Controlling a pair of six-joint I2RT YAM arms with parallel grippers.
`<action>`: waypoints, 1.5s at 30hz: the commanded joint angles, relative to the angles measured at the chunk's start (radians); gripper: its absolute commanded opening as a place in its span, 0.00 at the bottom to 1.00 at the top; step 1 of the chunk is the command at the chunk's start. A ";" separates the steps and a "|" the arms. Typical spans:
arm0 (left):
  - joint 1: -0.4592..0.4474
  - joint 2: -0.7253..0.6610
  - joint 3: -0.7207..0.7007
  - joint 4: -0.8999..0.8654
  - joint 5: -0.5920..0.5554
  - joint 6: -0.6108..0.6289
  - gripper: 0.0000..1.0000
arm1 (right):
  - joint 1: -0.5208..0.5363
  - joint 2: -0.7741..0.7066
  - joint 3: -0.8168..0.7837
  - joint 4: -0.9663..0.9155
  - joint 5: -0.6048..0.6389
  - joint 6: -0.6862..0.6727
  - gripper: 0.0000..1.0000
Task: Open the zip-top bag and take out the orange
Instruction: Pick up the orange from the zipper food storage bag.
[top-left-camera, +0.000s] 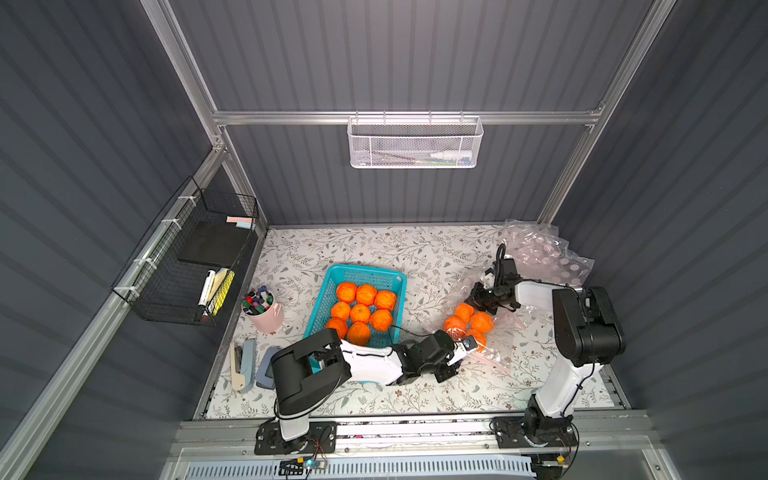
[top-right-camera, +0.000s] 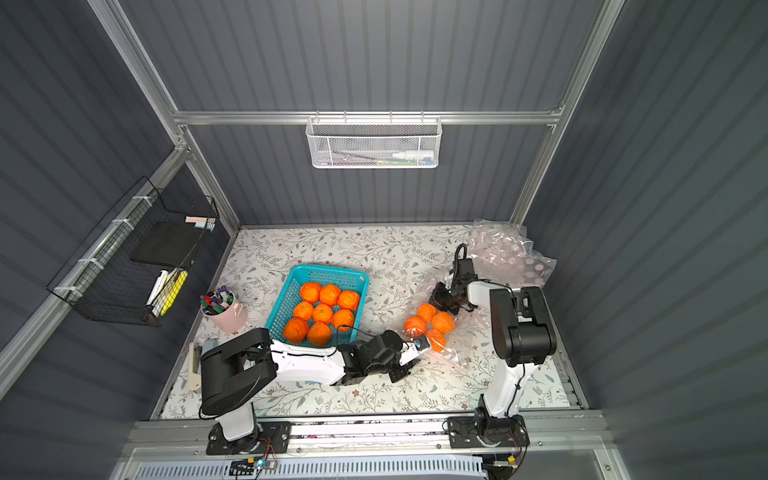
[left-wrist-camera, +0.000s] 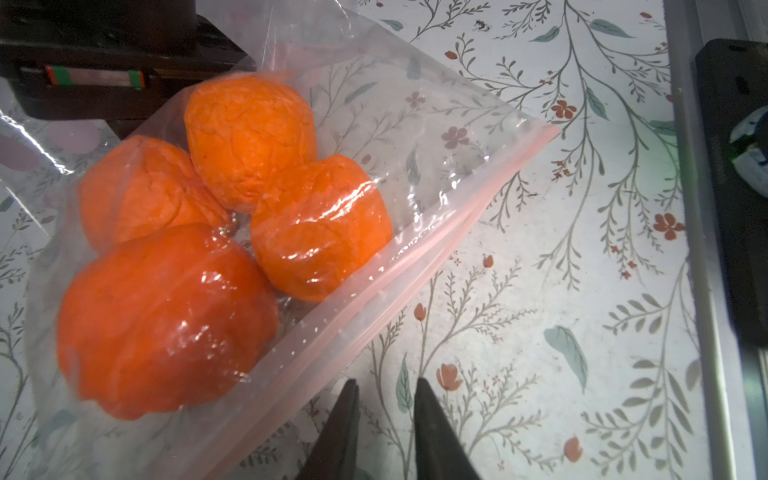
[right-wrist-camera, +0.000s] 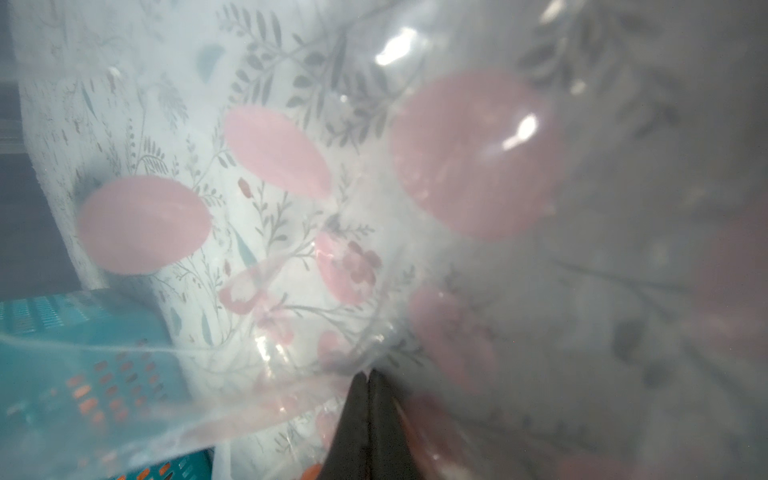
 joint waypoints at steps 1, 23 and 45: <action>0.008 0.019 0.024 0.059 -0.011 -0.018 0.26 | 0.003 0.012 -0.021 -0.021 -0.012 -0.008 0.05; 0.015 0.121 0.024 0.198 -0.027 -0.062 0.27 | -0.004 0.027 -0.021 -0.013 -0.040 -0.010 0.03; 0.042 0.221 0.092 0.191 -0.035 -0.141 0.43 | -0.006 0.024 -0.017 -0.023 -0.050 -0.012 0.03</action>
